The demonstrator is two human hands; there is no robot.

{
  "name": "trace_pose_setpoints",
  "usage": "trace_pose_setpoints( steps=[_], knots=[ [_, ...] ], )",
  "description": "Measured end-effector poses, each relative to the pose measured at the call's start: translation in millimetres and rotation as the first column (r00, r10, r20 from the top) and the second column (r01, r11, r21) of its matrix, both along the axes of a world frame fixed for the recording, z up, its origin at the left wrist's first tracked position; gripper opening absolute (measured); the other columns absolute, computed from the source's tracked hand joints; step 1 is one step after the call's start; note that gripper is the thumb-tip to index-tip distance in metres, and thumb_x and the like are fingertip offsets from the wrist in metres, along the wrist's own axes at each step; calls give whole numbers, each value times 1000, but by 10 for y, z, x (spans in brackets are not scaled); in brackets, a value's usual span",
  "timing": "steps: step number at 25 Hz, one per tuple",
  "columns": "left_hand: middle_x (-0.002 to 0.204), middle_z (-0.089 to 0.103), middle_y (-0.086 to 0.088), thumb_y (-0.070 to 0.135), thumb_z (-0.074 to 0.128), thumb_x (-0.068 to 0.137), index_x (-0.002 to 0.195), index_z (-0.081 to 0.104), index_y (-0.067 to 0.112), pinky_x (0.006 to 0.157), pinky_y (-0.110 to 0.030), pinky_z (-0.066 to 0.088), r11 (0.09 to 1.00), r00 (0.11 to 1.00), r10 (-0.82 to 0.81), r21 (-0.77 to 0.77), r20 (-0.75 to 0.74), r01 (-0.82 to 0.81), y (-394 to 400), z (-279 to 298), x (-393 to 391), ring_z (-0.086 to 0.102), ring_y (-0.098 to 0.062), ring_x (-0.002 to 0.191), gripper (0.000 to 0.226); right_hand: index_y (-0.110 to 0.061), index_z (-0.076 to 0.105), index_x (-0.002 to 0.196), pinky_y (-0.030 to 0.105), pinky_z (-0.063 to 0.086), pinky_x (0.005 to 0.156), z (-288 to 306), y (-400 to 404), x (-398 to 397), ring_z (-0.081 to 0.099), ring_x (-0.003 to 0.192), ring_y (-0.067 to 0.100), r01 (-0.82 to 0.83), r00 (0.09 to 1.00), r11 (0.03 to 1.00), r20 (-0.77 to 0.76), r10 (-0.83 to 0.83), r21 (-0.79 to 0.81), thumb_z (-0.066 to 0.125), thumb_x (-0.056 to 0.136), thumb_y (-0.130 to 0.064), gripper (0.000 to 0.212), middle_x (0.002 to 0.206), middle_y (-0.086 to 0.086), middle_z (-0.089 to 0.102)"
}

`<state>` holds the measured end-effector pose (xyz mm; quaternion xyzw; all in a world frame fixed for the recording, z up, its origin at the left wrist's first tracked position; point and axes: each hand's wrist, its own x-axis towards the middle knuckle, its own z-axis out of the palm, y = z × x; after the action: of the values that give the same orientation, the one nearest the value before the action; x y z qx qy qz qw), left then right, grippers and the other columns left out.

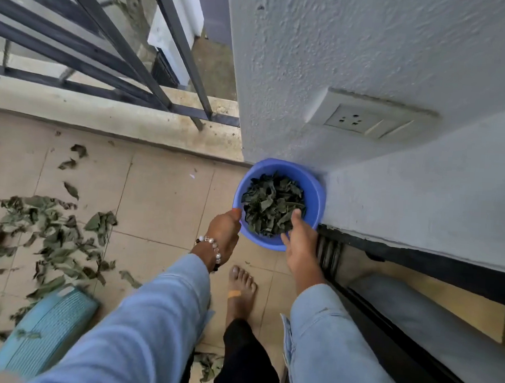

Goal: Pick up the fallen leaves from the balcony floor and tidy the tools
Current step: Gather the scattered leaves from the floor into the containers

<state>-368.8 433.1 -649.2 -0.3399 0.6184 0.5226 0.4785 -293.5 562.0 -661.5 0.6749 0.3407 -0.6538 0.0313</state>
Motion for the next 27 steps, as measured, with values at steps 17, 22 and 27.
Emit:
trace_pose_setpoints(
  steps=[17,22,27],
  knots=[
    [119,65,-15,25,46,96,128,57,20,95,-36,44,630,594,-756,-551,-274,547,-1223,3093,665,55,-33,118,35,5,66,90,39,45,75,3092,-1049,200,60,90,36,-882,94,-100,378,921,461,45,95,-13,28,93,22,67],
    [127,60,-9,29,39,98,134,48,24,94,-41,45,534,629,-760,-707,-162,464,-2284,3469,1171,56,-30,116,37,-4,66,97,40,48,81,3365,-1921,183,59,99,36,-624,-422,-641,498,758,447,45,94,-21,27,100,17,67],
    [125,60,-9,27,38,99,133,47,22,97,-45,37,565,801,-588,-764,-109,311,-3452,3705,1821,55,-31,116,35,-9,64,106,39,47,84,3580,-3107,189,55,106,35,-294,-680,-853,533,504,431,47,95,-27,27,108,15,64]
  ],
)
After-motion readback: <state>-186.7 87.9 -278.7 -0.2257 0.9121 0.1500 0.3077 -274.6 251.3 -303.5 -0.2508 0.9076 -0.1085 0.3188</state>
